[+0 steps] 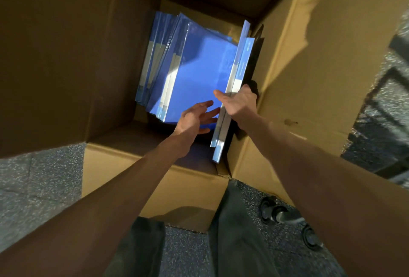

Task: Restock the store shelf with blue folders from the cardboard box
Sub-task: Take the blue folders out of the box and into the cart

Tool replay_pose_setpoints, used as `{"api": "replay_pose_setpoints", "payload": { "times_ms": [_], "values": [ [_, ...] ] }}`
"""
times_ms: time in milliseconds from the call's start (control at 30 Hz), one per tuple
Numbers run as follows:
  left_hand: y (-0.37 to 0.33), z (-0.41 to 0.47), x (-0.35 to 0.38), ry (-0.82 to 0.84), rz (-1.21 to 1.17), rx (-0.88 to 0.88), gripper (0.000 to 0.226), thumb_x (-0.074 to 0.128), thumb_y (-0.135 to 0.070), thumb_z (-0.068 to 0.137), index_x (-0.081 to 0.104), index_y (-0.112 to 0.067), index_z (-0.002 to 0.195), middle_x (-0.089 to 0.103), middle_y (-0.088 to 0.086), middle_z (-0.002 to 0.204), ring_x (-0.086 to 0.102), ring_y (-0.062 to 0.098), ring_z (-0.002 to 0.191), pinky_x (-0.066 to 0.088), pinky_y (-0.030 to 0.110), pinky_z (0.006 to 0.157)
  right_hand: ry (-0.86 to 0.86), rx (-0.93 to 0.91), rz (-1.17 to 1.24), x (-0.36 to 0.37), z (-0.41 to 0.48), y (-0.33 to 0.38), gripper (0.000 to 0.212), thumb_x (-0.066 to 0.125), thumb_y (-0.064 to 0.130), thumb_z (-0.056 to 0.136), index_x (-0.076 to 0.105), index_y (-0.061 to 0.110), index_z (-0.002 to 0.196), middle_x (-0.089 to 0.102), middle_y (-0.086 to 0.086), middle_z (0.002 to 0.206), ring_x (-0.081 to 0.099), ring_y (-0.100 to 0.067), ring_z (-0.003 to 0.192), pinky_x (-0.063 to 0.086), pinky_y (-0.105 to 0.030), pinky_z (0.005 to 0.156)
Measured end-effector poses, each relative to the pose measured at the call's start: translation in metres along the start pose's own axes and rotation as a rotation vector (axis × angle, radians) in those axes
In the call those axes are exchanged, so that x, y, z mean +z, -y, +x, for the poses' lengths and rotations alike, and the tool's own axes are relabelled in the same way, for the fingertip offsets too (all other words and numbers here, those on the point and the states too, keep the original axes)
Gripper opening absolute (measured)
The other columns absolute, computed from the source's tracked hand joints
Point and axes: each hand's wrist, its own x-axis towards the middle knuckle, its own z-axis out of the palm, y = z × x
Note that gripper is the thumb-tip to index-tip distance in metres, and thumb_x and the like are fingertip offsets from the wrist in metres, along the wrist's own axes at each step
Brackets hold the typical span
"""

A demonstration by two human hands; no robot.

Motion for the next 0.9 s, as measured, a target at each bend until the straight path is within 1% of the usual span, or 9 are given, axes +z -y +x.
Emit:
{"api": "replay_pose_setpoints", "payload": {
  "times_ms": [133, 233, 333, 433, 567, 633, 767, 833, 900],
  "values": [
    [0.001, -0.006, -0.014, 0.041, 0.121, -0.026, 0.038, 0.038, -0.011, 0.104, 0.057, -0.024, 0.135, 0.075, 0.002, 0.116, 0.073, 0.016, 0.098, 0.049, 0.035, 0.095, -0.039, -0.031, -0.054, 0.001, 0.005, -0.003, 0.053, 0.064, 0.036, 0.096, 0.051, -0.006, 0.125, 0.059, -0.022, 0.127, 0.057, -0.032, 0.119, 0.041, -0.025, 0.085],
    [0.001, -0.014, -0.030, 0.012, 0.203, -0.023, 0.041, 0.037, -0.010, 0.105, 0.057, -0.023, 0.137, 0.077, 0.004, 0.112, 0.073, 0.021, 0.103, 0.050, 0.033, 0.094, -0.037, -0.068, -0.088, -0.007, 0.000, -0.006, 0.048, 0.062, 0.033, 0.097, 0.054, -0.010, 0.120, 0.062, -0.022, 0.109, 0.058, -0.033, 0.115, 0.037, -0.022, 0.079],
    [-0.004, -0.027, -0.041, -0.050, 0.255, 0.015, 0.040, 0.036, -0.009, 0.105, 0.057, -0.021, 0.138, 0.076, 0.006, 0.112, 0.072, 0.027, 0.105, 0.051, 0.033, 0.092, 0.007, -0.103, -0.124, -0.014, -0.013, -0.005, 0.046, 0.058, 0.028, 0.100, 0.051, -0.010, 0.123, 0.060, -0.027, 0.121, 0.056, -0.038, 0.118, 0.041, -0.033, 0.095],
    [-0.015, -0.042, -0.047, -0.077, 0.342, 0.066, 0.039, 0.042, -0.010, 0.103, 0.056, -0.021, 0.137, 0.075, 0.004, 0.112, 0.072, 0.028, 0.101, 0.053, 0.038, 0.094, 0.058, -0.077, -0.071, -0.026, -0.028, 0.001, 0.042, 0.057, 0.024, 0.098, 0.051, -0.008, 0.124, 0.057, -0.028, 0.122, 0.058, -0.042, 0.112, 0.050, -0.046, 0.095],
    [-0.051, -0.074, -0.048, -0.078, 0.481, 0.187, 0.041, 0.047, -0.011, 0.102, 0.053, -0.021, 0.141, 0.071, 0.004, 0.118, 0.071, 0.024, 0.094, 0.052, 0.015, 0.066, 0.071, -0.086, -0.034, -0.057, -0.052, 0.015, 0.027, 0.059, 0.023, 0.095, 0.062, -0.002, 0.103, 0.063, -0.015, 0.097, 0.060, -0.029, 0.083, 0.049, -0.034, 0.066],
    [-0.077, -0.096, -0.046, -0.094, 0.566, 0.279, 0.044, 0.048, -0.009, 0.099, 0.052, -0.023, 0.142, 0.068, 0.004, 0.122, 0.070, 0.028, 0.096, 0.049, 0.014, 0.058, 0.149, -0.101, -0.001, -0.081, -0.071, 0.029, 0.017, 0.061, 0.025, 0.095, 0.061, 0.007, 0.094, 0.060, -0.008, 0.086, 0.057, -0.022, 0.074, 0.044, -0.026, 0.055],
    [-0.139, -0.157, -0.043, -0.147, 0.921, 0.567, 0.059, 0.054, -0.016, 0.090, 0.047, -0.029, 0.147, 0.067, 0.001, 0.127, 0.067, 0.024, 0.101, 0.055, 0.038, 0.090, 0.312, -0.257, -0.113, -0.140, -0.120, 0.063, 0.022, 0.058, 0.024, 0.098, 0.063, 0.004, 0.105, 0.065, -0.011, 0.091, 0.062, -0.021, 0.078, 0.048, -0.029, 0.064],
    [-0.171, -0.190, -0.040, -0.159, 1.071, 0.716, 0.067, 0.060, -0.018, 0.084, 0.045, -0.029, 0.149, 0.065, 0.005, 0.133, 0.061, 0.030, 0.117, 0.049, 0.041, 0.099, 0.399, -0.324, -0.140, -0.172, -0.148, 0.086, 0.022, 0.058, 0.027, 0.099, 0.061, 0.009, 0.113, 0.066, -0.003, 0.092, 0.064, -0.014, 0.077, 0.049, -0.020, 0.060],
    [-0.203, -0.226, -0.034, -0.153, 1.235, 0.852, 0.073, 0.069, -0.014, 0.081, 0.046, -0.025, 0.149, 0.055, 0.008, 0.147, 0.052, 0.034, 0.129, 0.042, 0.041, 0.106, 0.459, -0.420, -0.216, -0.207, -0.178, 0.110, 0.031, 0.058, 0.038, 0.097, 0.059, 0.014, 0.118, 0.068, -0.006, 0.102, 0.068, -0.019, 0.089, 0.057, -0.031, 0.071]
  ]
}}
